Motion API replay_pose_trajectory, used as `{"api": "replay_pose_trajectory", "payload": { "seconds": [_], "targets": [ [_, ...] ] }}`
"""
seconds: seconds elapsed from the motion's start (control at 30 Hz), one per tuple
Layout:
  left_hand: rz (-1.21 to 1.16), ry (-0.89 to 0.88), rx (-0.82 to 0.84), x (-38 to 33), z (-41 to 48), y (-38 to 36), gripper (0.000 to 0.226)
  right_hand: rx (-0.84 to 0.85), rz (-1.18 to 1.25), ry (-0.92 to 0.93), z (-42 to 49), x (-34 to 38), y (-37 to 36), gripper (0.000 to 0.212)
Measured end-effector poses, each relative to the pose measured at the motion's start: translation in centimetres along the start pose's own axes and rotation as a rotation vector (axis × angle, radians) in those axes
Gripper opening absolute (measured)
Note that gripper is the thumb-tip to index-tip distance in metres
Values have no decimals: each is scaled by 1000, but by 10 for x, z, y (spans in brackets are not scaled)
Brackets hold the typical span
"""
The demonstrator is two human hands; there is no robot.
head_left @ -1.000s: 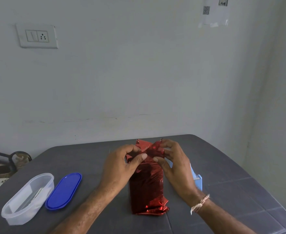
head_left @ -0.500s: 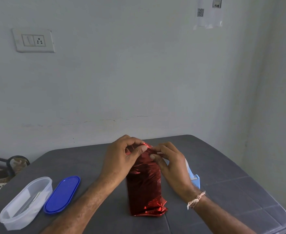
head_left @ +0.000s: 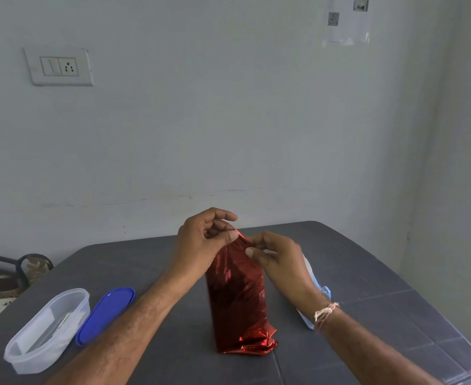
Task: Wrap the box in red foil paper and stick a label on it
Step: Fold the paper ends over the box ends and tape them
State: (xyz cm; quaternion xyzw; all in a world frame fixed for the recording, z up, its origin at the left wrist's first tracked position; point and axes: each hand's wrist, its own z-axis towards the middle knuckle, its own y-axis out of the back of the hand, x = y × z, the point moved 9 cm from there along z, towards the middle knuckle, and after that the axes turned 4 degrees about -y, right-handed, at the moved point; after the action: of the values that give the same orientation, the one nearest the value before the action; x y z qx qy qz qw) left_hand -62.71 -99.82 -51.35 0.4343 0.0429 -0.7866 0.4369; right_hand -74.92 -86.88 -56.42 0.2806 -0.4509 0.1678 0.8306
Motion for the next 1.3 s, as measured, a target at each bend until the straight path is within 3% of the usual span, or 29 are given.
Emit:
{"api": "replay_pose_trajectory", "payload": {
  "seconds": [0.1,0.2,0.3,0.4,0.57,0.77,1.03,1.3],
  "targets": [
    [-3,32,-7,8,3,3,30,13,6,-46,6,-6,-3,8],
    [46,126,95,20,3,-3,52,25,53,-69,7,-10,-3,8],
    [48,134,186,23,3,-12,32,49,107,-73,6,-13,-3,9],
    [-5,111,138,22,7,-10,13,85,128,-63,6,-11,-5,12],
    [-57,106,84,28,7,-11,14,19,120,-6,3,-15,5,28],
    [-33,97,27,36,8,-7,8,-57,-48,8,3,-20,10,18],
    [-57,93,-16,37,9,-5,10,-108,-53,-5,7,-24,14,15],
    [-124,101,-1,38,7,-7,19,-43,35,-47,11,-19,18,17]
  ]
}}
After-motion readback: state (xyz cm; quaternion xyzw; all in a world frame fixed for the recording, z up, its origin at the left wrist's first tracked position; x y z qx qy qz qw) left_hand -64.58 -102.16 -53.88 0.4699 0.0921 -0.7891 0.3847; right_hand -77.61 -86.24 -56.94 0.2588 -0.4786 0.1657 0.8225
